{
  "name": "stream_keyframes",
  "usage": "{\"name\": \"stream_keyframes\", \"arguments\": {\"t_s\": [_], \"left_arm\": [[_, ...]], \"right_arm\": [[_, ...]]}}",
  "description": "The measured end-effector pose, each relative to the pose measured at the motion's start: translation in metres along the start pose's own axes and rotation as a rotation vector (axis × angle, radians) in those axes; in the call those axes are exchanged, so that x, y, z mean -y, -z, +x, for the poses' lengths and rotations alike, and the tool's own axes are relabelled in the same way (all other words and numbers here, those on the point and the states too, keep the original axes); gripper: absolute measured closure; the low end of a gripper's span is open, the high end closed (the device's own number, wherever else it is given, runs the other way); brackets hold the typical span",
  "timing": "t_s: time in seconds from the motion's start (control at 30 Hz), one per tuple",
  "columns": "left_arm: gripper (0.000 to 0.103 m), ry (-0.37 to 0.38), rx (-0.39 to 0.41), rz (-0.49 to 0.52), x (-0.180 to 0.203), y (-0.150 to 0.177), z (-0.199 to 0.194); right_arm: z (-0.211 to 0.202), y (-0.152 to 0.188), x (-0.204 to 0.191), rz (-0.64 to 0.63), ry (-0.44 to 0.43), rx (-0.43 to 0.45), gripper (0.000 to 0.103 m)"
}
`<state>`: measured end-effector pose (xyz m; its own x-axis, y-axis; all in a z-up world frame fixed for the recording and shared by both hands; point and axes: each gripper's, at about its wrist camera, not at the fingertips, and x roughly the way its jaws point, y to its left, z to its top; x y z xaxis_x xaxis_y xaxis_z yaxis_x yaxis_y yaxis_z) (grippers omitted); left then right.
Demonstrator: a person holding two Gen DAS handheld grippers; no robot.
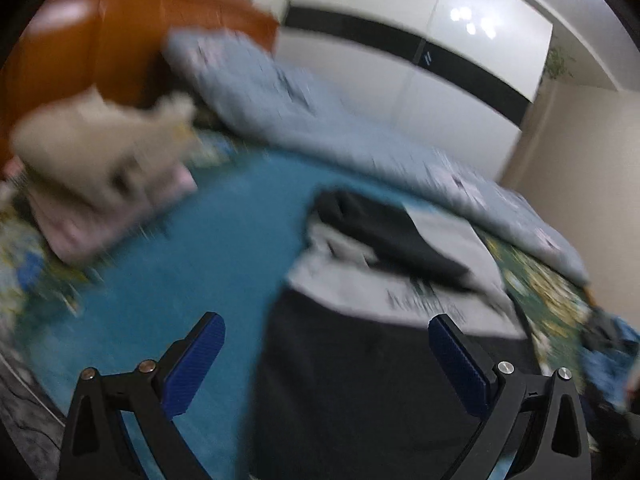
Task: Fold clothes
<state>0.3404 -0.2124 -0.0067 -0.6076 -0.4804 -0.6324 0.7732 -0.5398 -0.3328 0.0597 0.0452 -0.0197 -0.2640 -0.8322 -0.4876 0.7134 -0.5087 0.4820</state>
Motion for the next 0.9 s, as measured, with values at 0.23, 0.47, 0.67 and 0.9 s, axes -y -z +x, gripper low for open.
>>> {"name": "stream_keyframes", "arguments": {"t_s": [0.23,0.47,0.67,0.9], "left_arm": [[0.0,-0.038,-0.173,-0.044,-0.025,0.012,0.014],[0.0,0.005,-0.324,-0.145,-0.046,0.02,0.042],[0.0,0.074,-0.471,-0.173,-0.046,0.028,0.067],[0.001,0.134,-0.559,-0.157,-0.038,0.034,0.073]], "right_arm": [[-0.012,-0.006,0.049,0.073,0.116,-0.103,0.002],[-0.001,-0.003,0.087,0.174,0.118,-0.235,0.002],[0.023,-0.004,0.092,0.212,0.064,-0.277,0.003],[0.032,-0.002,0.088,0.248,-0.061,-0.323,0.026]]}}
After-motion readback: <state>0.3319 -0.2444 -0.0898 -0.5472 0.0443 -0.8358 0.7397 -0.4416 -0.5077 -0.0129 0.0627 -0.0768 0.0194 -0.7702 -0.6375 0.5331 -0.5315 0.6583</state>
